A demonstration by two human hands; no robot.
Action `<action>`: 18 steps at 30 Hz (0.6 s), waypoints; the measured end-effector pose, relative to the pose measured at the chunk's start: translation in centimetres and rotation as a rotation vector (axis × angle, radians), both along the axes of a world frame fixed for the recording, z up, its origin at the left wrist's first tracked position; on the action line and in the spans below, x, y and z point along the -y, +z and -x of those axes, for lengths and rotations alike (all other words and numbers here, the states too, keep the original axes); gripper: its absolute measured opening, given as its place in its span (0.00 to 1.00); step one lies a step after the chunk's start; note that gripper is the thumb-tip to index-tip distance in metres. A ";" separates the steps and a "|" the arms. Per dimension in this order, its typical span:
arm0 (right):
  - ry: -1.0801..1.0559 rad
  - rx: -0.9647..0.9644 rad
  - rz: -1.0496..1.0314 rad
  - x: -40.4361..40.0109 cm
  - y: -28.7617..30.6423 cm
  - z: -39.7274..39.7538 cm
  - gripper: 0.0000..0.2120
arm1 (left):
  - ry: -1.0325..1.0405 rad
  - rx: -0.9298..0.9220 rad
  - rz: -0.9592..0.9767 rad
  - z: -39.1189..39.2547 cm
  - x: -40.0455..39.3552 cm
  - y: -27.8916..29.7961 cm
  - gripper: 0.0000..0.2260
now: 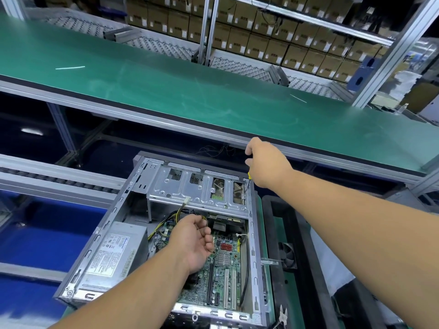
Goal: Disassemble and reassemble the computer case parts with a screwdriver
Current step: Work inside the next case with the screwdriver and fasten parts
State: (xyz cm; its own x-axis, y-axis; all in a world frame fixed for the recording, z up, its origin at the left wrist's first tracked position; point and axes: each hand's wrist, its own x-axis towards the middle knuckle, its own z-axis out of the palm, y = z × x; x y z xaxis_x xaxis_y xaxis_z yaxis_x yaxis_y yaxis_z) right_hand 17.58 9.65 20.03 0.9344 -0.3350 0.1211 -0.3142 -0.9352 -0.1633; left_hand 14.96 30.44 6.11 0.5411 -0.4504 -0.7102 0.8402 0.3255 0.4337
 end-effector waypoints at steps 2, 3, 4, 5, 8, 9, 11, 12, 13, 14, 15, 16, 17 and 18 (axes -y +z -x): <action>-0.048 0.034 -0.043 0.1 -0.3 -0.2 0.06 | 0.005 -0.005 -0.001 0.0 -0.1 0.0 0.08; -0.064 0.047 -0.050 0.2 -0.4 -0.1 0.05 | 0.005 -0.007 -0.001 0.1 -0.1 0.0 0.08; -0.071 0.059 -0.037 0.2 -0.4 0.1 0.05 | 0.005 -0.007 0.001 0.1 -0.2 0.1 0.08; -0.070 0.067 -0.018 0.4 -0.6 0.3 0.05 | 0.007 -0.007 0.000 0.1 -0.2 0.1 0.08; -0.048 0.063 -0.092 0.8 -1.2 1.2 0.11 | 0.009 0.011 -0.014 0.2 -0.2 0.3 0.09; -0.028 0.047 -0.177 0.8 -1.3 1.5 0.12 | 0.013 0.027 -0.026 0.2 -0.2 0.3 0.08; 0.012 0.000 -0.346 0.9 -1.3 1.8 0.13 | 0.033 0.080 -0.060 0.2 -0.2 0.3 0.08; 0.006 -0.005 -0.354 1.0 -1.2 1.9 0.13 | 0.051 0.119 -0.081 0.2 -0.2 0.4 0.08; -0.018 0.005 -0.325 1.0 -1.1 1.9 0.12 | 0.078 0.170 -0.107 0.1 -0.3 0.4 0.07; -0.057 0.032 -0.291 1.0 -1.0 1.9 0.09 | 0.113 0.231 -0.137 0.0 -0.4 0.6 0.07; -0.096 0.060 -0.270 0.9 -1.1 2.0 0.07 | 0.161 0.293 -0.173 -0.2 -0.6 0.8 0.06; -0.127 0.085 -0.273 0.9 -1.3 2.1 0.06 | 0.218 0.352 -0.217 -0.5 -0.9 1.0 0.07; -0.145 0.103 -0.289 0.7 -1.5 2.2 0.06 | 0.272 0.411 -0.271 -0.8 -1.3 1.1 0.06; -0.153 0.115 -0.299 0.5 -1.7 2.3 0.07 | 0.307 0.476 -0.339 -1.1 -1.8 1.3 0.05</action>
State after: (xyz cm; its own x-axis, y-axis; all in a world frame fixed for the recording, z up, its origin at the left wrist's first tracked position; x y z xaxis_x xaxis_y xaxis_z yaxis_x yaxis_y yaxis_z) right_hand 15.28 9.11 18.31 0.8568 -0.5063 0.0977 -0.4104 -0.7843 -0.4653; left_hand 16.07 32.26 7.38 0.8994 -0.0191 -0.4368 0.4220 0.2996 0.8557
